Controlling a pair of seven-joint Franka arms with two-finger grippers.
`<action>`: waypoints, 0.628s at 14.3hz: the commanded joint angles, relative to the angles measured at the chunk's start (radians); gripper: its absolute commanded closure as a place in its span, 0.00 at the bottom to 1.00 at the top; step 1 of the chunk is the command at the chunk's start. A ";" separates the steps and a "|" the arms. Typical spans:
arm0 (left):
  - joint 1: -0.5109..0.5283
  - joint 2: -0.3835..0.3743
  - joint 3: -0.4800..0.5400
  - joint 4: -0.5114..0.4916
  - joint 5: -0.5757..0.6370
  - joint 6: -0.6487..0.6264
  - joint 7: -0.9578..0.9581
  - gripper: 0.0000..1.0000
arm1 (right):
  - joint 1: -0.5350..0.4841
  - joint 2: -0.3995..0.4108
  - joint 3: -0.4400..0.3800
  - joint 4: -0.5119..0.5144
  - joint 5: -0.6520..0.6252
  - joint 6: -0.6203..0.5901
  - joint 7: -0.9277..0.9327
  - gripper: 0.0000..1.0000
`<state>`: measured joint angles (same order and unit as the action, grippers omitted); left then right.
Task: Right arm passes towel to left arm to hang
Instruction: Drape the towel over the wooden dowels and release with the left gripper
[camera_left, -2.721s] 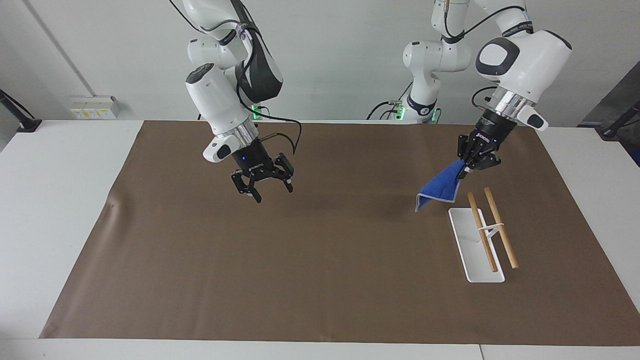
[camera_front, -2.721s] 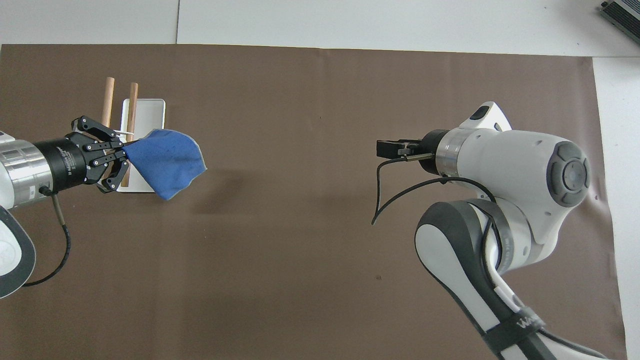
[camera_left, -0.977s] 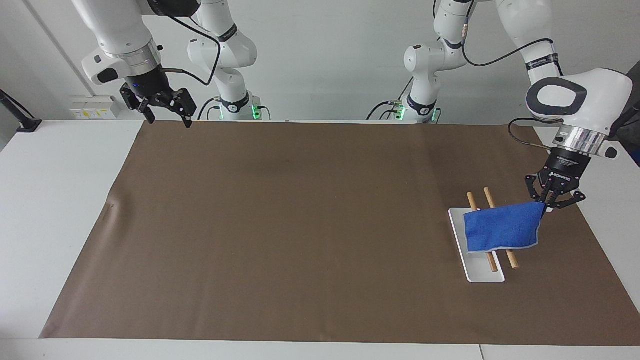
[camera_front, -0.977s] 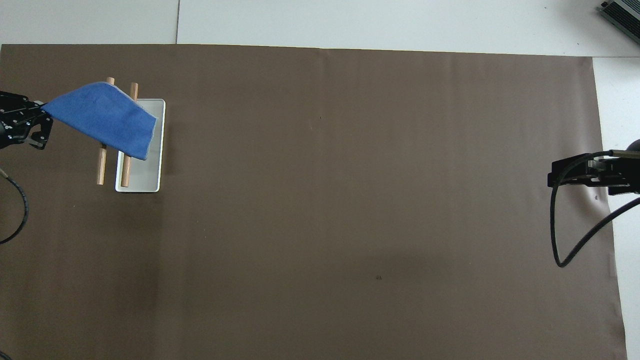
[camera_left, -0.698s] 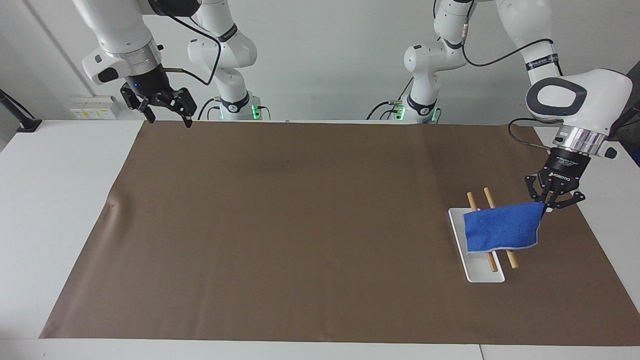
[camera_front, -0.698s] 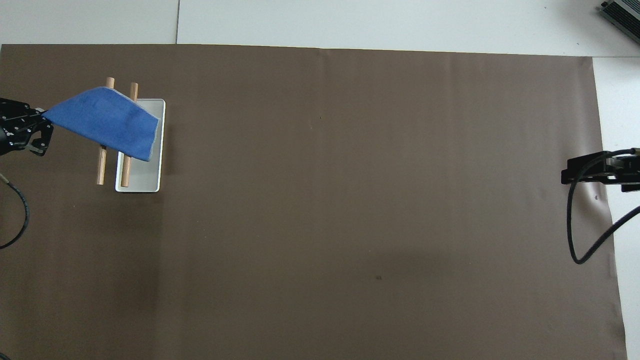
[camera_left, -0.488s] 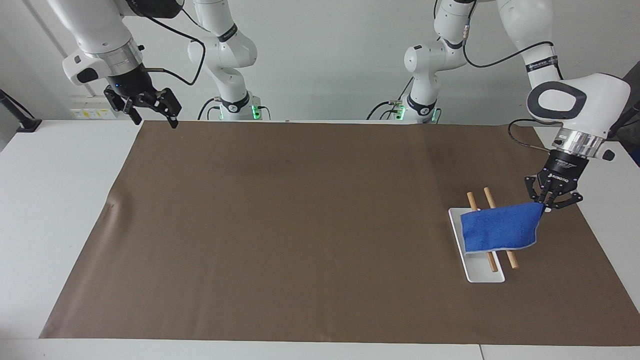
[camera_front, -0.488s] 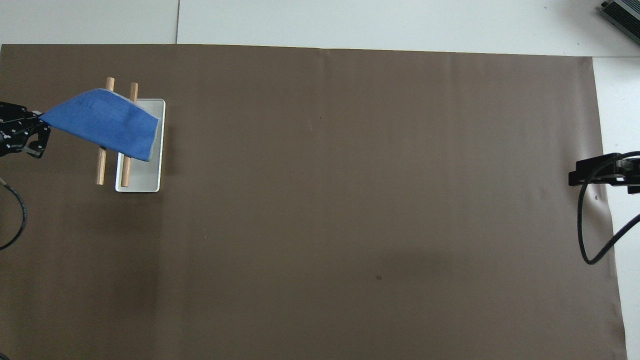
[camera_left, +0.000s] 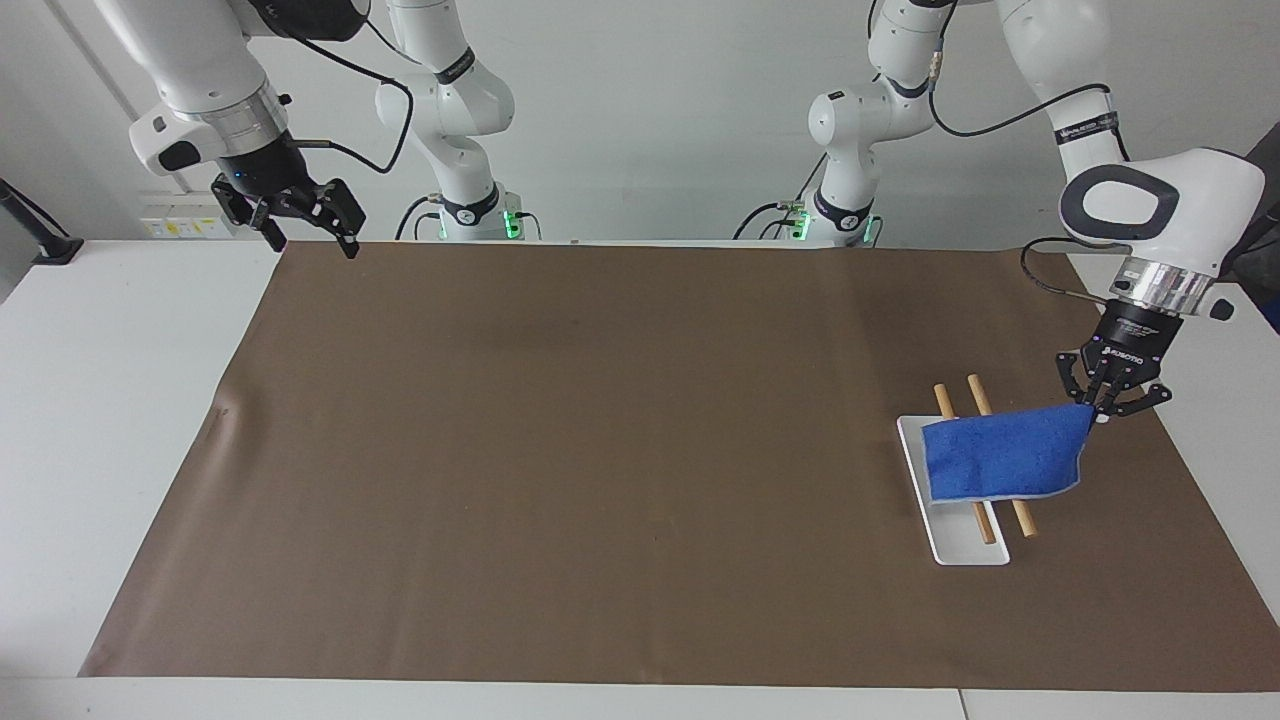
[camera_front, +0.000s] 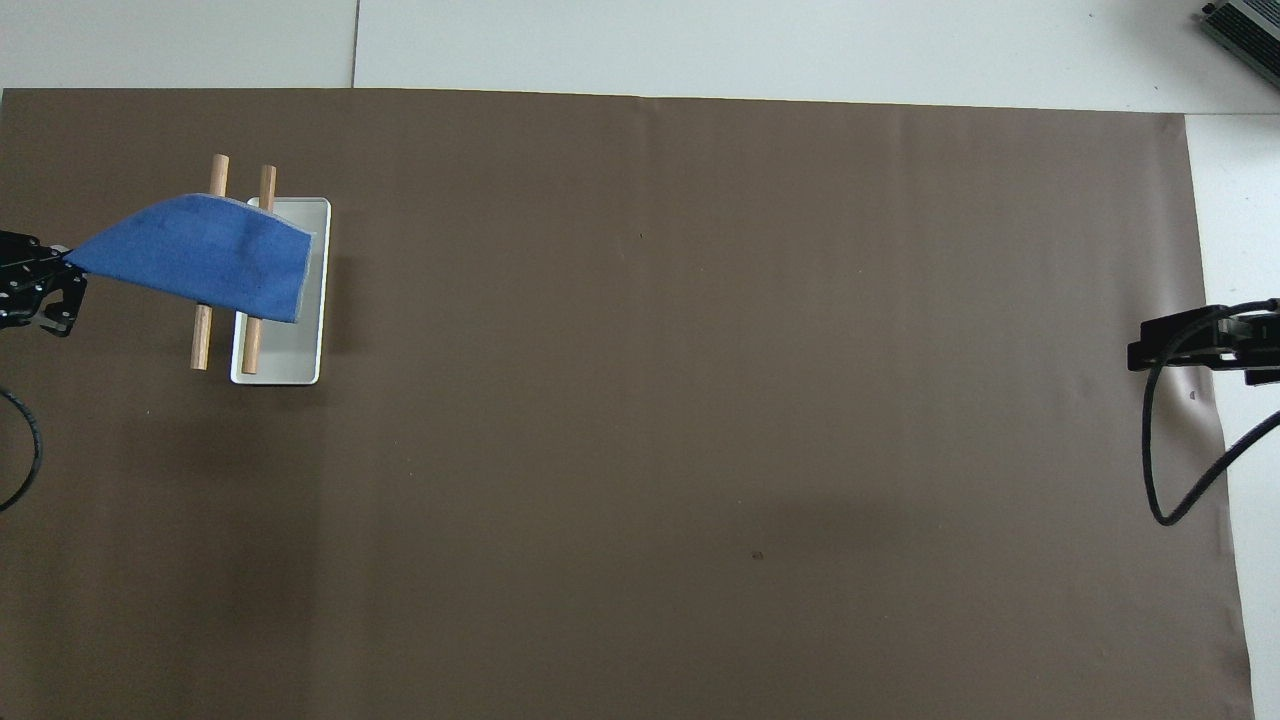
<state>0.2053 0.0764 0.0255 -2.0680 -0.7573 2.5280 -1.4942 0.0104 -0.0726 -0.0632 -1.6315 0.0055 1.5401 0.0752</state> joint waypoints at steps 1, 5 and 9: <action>0.014 -0.010 -0.009 -0.012 -0.016 -0.008 0.037 0.55 | -0.006 -0.006 0.017 -0.013 -0.012 0.012 -0.011 0.00; 0.016 -0.007 -0.009 0.011 0.003 -0.041 0.042 0.00 | -0.006 -0.007 0.017 -0.014 -0.012 0.012 -0.015 0.00; 0.017 0.000 -0.009 0.038 0.013 -0.048 0.042 0.00 | -0.004 -0.007 0.017 -0.013 -0.010 0.018 -0.020 0.00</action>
<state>0.2053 0.0762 0.0233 -2.0544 -0.7560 2.5152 -1.4663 0.0104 -0.0719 -0.0513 -1.6317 0.0055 1.5401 0.0752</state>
